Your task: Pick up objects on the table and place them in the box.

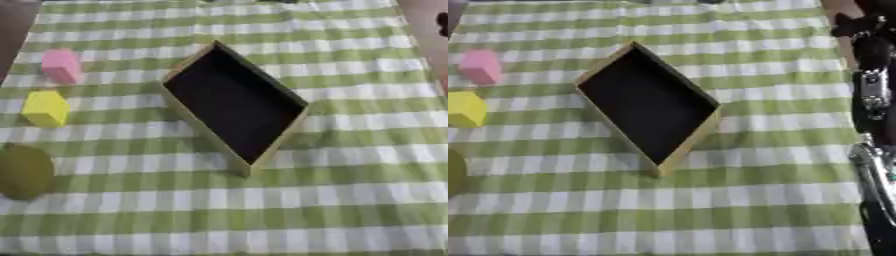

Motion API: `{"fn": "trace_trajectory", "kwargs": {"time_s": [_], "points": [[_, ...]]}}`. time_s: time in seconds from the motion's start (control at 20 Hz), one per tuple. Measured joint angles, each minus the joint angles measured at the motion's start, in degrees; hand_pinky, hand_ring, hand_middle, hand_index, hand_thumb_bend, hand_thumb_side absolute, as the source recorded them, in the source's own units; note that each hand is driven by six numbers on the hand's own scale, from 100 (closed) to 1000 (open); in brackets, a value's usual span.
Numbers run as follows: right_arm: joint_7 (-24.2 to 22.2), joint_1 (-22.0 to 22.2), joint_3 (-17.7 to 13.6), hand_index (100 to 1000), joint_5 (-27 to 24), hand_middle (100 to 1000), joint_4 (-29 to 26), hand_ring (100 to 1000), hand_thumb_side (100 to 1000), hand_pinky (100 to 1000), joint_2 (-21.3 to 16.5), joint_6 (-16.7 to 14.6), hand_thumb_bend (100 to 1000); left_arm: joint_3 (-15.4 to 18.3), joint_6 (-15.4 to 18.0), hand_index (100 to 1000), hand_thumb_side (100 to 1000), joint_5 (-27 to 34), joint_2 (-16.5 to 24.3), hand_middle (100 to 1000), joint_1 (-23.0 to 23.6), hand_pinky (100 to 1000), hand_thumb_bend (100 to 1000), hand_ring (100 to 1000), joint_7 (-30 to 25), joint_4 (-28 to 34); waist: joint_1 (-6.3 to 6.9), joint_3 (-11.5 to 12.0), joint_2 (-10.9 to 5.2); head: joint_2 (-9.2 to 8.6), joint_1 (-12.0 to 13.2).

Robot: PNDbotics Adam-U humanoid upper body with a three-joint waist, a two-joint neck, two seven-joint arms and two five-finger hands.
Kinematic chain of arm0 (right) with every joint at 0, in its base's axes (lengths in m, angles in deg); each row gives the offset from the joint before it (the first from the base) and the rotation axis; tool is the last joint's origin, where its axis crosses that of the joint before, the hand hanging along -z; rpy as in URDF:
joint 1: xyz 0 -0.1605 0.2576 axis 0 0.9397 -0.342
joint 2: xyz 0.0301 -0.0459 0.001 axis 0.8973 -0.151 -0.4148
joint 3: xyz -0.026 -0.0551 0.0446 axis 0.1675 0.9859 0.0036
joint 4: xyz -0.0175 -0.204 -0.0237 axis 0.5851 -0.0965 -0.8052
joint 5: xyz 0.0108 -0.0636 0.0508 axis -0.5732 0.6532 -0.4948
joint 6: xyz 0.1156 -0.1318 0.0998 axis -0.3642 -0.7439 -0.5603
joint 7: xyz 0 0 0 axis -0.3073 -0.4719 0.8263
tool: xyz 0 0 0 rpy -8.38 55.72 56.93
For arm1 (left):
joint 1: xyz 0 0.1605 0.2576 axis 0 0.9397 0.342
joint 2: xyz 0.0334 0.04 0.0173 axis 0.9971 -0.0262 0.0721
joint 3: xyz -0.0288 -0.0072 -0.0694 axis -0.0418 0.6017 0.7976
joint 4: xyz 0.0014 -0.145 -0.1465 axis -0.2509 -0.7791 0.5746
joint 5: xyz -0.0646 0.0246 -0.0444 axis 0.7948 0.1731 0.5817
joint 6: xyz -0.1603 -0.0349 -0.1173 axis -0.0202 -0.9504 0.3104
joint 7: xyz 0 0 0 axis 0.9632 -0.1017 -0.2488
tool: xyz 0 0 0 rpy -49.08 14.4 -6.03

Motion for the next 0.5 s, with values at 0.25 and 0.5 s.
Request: {"fn": "trace_trajectory", "kwargs": {"time_s": [0.25,0.5], "points": [[0.03,0.1,0.0,874,0.09,576,0.0,991,602,902,-0.01,0.19,100,0.31,-2.17,965,130,3.78,2.22,906,-1.28,967,484,917,-7.07,0.01,0.25,-0.03,0.0,0.01,0.02],[0.21,0.08,0.0,874,0.09,575,0.0,993,604,903,-0.01,0.4,100,0.29,-4.45,978,100,5.34,4.08,890,-2.61,962,489,914,-12.07,0.01,0.45,-0.37,0.1,0.01,0.1]]}}
